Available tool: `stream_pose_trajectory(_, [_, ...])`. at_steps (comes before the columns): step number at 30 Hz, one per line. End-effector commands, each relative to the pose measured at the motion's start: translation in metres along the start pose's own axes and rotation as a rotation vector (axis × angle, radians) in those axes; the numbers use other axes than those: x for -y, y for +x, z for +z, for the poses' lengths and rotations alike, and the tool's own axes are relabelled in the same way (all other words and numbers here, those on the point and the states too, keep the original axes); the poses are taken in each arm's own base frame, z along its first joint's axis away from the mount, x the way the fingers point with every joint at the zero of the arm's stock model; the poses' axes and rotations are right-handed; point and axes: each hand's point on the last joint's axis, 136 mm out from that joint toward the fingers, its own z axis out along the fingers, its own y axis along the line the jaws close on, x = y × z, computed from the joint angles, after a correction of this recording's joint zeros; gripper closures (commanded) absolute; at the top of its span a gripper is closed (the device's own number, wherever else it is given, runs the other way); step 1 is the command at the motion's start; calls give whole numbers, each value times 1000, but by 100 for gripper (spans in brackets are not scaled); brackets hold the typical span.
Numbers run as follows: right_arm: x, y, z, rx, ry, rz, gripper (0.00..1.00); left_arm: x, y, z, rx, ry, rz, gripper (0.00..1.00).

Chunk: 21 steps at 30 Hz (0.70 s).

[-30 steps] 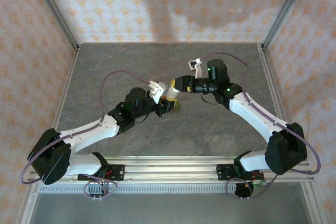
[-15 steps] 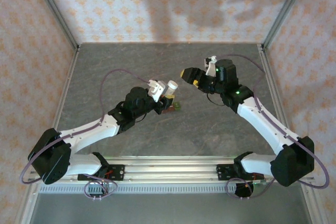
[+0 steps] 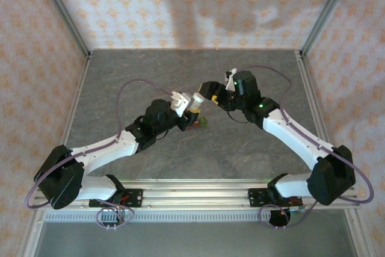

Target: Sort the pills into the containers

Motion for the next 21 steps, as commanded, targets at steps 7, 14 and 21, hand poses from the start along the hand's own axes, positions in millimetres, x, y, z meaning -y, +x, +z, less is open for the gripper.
stream_pose_trajectory(7, [-33, -7, 9, 32, -67, -38, 19, 1, -22, 2, 52, 0, 20, 100])
stream_pose_trajectory(14, [-34, 4, 14, 1, -70, -49, 26, 1, -24, 2, 60, -1, 20, 100])
stream_pose_trajectory(21, [-21, 13, 17, -15, -49, -69, 54, -2, -29, 0, 84, -20, 10, 100])
